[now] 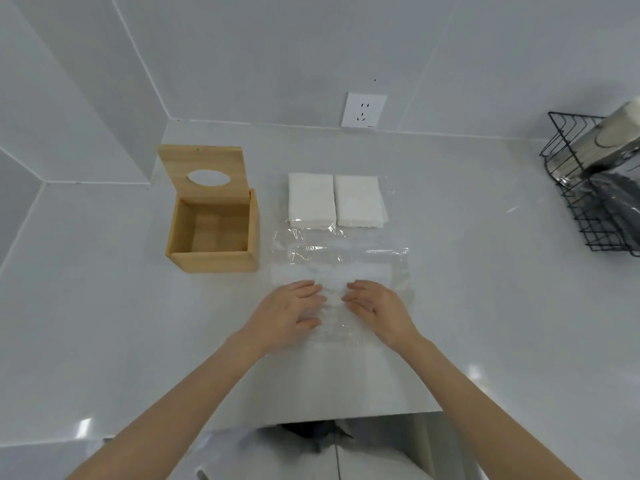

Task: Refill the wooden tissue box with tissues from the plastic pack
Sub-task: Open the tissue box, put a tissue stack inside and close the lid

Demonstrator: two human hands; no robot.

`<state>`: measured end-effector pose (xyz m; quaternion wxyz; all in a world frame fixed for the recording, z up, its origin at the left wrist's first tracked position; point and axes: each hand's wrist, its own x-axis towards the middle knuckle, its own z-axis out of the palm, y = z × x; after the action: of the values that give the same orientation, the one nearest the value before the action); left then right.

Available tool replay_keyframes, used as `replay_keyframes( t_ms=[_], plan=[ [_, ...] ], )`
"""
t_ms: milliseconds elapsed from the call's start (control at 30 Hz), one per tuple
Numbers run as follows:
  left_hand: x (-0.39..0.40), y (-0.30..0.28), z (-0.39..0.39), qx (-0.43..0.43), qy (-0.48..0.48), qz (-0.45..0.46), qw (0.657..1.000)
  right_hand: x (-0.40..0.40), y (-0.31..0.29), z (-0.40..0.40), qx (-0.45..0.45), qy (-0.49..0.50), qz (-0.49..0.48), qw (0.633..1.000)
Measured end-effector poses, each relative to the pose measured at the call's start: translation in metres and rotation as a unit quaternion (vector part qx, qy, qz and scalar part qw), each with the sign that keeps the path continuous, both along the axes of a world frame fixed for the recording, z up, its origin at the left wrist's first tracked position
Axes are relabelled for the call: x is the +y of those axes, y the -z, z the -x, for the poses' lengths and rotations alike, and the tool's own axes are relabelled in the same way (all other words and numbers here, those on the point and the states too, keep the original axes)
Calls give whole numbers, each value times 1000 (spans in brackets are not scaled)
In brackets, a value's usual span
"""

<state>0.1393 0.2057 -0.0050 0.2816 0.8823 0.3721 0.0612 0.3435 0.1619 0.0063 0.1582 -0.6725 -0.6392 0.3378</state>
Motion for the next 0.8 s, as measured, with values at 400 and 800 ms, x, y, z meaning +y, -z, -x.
replay_keyframes(
  t_ms=[400, 800],
  plan=[
    [-19, 26, -3, 5, -51, 25, 998, -25, 29, -5, 19, -12, -18, 1000],
    [-11, -1, -19, 7, -96, 57, 994, -13, 5, -3, -63, -46, -120, 990]
  ],
)
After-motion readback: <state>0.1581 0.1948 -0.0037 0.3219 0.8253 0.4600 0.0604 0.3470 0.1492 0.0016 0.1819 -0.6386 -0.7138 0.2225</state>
